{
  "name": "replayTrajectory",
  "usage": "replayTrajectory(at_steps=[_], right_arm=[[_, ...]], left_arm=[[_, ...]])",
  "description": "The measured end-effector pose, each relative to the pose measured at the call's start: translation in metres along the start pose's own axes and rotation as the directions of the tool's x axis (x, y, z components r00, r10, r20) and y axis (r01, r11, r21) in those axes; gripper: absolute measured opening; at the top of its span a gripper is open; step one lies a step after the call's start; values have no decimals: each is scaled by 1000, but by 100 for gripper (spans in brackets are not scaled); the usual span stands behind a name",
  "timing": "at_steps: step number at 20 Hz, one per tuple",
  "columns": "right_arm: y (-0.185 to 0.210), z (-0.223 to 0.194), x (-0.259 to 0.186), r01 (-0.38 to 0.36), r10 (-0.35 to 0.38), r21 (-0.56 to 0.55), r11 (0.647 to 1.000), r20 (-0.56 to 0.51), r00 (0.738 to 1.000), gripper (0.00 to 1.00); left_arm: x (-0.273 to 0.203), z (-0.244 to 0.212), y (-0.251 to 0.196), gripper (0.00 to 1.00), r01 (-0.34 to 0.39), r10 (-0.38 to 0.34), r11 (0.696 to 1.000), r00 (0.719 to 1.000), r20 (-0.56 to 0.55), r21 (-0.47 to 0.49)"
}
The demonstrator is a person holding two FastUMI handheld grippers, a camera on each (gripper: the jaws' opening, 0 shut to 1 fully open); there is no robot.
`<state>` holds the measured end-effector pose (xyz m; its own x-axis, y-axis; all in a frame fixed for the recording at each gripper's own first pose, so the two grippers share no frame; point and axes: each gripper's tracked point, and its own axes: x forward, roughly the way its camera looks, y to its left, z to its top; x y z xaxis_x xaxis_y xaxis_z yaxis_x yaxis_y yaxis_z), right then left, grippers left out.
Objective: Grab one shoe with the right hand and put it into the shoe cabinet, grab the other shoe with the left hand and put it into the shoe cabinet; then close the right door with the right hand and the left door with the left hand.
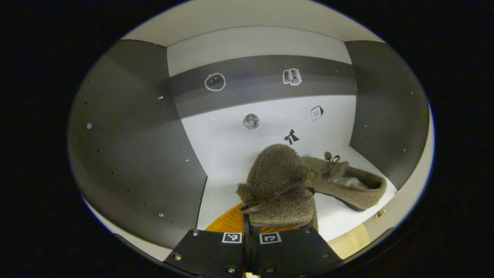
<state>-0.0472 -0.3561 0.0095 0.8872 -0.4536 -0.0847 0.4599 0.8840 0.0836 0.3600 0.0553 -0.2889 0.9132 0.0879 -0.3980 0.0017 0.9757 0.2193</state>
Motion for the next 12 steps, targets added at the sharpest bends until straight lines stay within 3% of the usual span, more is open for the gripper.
replayTrajectory(at_steps=[4, 6, 8, 9, 10, 12], right_arm=[[-13, -7, -10, 50, -50, -2, 999, -13, 999, 99], [-16, -10, -15, 65, -65, 5, 998, -17, 998, 93], [-18, -9, -18, 77, -77, 10, 997, -15, 997, 93], [-19, -9, -18, 83, -82, 12, 997, -13, 997, 98], [-21, -10, -20, 91, -91, 15, 996, -12, 996, 93], [-19, -9, -21, 95, -95, 37, 995, -10, 995, 93]], left_arm=[[31, 14, -1, 1, -20, 19, 998, 999, 27, 55], [45, 17, -5, 1, -15, 12, 997, 999, 44, 75], [57, 14, -9, 1, -2, -1, 997, 999, 38, 73], [60, 10, -10, 1, 5, -7, 998, 1000, 23, 67], [65, 5, -10, 2, 8, -9, 998, 1000, 9, 58], [66, -1, -9, 3, 14, -14, 999, 1000, -4, 32]])
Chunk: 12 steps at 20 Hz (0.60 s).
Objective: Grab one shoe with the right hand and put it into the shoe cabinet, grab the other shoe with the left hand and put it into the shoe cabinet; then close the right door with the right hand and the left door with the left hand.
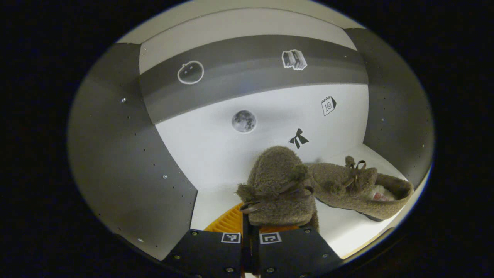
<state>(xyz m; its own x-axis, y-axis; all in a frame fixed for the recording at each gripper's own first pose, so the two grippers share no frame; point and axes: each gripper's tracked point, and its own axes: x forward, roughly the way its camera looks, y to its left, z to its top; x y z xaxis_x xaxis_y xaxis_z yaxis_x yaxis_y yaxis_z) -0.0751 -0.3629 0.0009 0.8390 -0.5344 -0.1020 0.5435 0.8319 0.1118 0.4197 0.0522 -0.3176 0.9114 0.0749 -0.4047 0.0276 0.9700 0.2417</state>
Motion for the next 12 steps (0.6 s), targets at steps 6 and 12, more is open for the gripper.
replayTrajectory(at_steps=[6, 12], right_arm=[[17, 3, 1, -58, 58, 5, 998, 1, 998, 99], [44, 20, 9, -160, 160, 1, 987, 21, 987, 99]], left_arm=[[-19, -7, 6, 34, 15, -15, 1000, 1000, -14, -20], [-95, 17, 11, 97, 17, -17, 1000, 995, 97, 3]])
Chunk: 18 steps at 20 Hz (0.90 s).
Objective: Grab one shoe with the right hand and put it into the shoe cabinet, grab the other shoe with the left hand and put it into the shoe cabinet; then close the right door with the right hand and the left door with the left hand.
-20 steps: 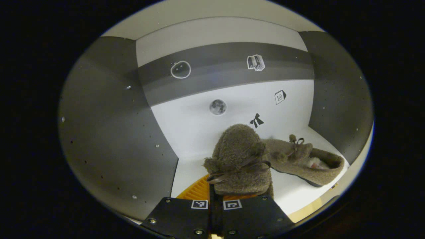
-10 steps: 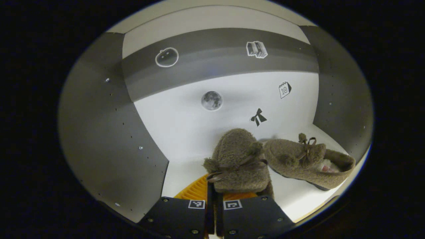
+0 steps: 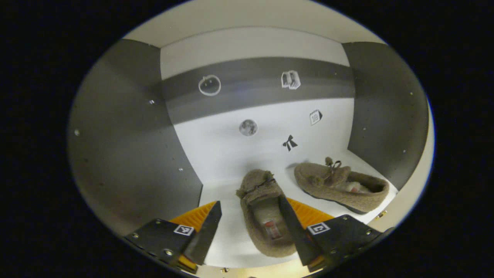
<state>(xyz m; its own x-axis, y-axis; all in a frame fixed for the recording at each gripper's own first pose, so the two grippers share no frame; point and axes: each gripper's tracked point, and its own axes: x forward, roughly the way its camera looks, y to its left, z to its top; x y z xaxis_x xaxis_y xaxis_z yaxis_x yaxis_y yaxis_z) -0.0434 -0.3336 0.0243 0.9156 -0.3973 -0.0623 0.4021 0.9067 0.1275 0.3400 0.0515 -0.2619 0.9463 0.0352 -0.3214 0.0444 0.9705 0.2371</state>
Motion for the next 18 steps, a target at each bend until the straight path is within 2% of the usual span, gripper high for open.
replayTrajectory(at_steps=[2, 3, 4, 8, 11, 13, 16, 18], right_arm=[[7, 6, 5, -31, 31, -5, 1000, 9, 999, 99], [11, 11, 6, -48, 48, -5, 999, 13, 999, 99], [15, 15, 8, -65, 65, -4, 998, 16, 998, 99], [33, 30, 16, -127, 127, -4, 992, 23, 992, 99], [45, 39, 18, -173, 174, -14, 985, 20, 985, 99], [54, 46, 18, -205, 206, -35, 978, 15, 978, 99], [68, 64, 19, -239, 241, -69, 969, 34, 970, 99], [80, 76, 19, -267, 271, -79, 960, 46, 961, 99]], left_arm=[[-34, 17, -5, 99, -6, 5, 1000, 998, 65, 23], [-52, 25, -10, 92, 1, -3, 1000, 995, 96, 26], [-70, 30, -13, 92, 6, -9, 1000, 992, 127, 28], [-145, 47, -29, 94, 9, -17, 999, 972, 234, 36], [-201, 53, -35, 96, -10, 4, 1000, 948, 317, 18], [-230, 46, -38, 98, -24, 21, 1000, 934, 356, 4], [-253, 15, -38, 99, -88, 95, 995, 926, 366, -36], [-265, -10, -46, 99, -81, 101, 994, 923, 371, -70]])
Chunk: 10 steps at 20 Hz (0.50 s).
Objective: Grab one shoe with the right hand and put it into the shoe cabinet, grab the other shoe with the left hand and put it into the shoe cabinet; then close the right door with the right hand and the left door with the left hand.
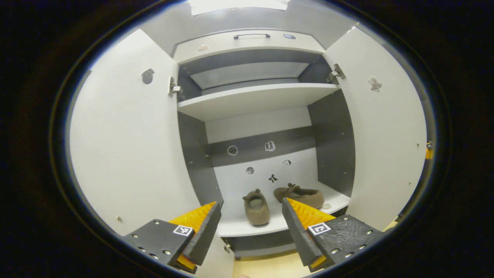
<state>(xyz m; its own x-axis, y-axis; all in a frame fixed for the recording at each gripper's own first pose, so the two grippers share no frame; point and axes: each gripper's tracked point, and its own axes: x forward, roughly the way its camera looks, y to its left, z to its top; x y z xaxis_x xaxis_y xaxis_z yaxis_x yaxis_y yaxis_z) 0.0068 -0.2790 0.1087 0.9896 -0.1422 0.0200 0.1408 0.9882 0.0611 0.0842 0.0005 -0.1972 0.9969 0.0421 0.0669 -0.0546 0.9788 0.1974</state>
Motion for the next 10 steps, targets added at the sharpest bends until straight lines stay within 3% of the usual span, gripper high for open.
replayTrajectory(at_steps=[5, 6, 9, 10], right_arm=[[20, 21, 6, -72, 72, -97, 993, -1, 997, 98], [28, 25, 4, -88, 88, -104, 991, 0, 996, 98], [42, 32, -1, -117, 119, -129, 985, 9, 993, 98], [45, 27, -3, -124, 125, -124, 984, 0, 992, 98]], left_arm=[[-43, -52, 9, 99, -8, 4, 998, 998, -66, -61], [-50, -57, 13, 84, -11, 5, 997, 998, -70, -81], [-67, -70, 25, 84, -24, 13, 990, 997, -75, -141], [-73, -72, 29, 89, -32, 20, 987, 997, -75, -158]])
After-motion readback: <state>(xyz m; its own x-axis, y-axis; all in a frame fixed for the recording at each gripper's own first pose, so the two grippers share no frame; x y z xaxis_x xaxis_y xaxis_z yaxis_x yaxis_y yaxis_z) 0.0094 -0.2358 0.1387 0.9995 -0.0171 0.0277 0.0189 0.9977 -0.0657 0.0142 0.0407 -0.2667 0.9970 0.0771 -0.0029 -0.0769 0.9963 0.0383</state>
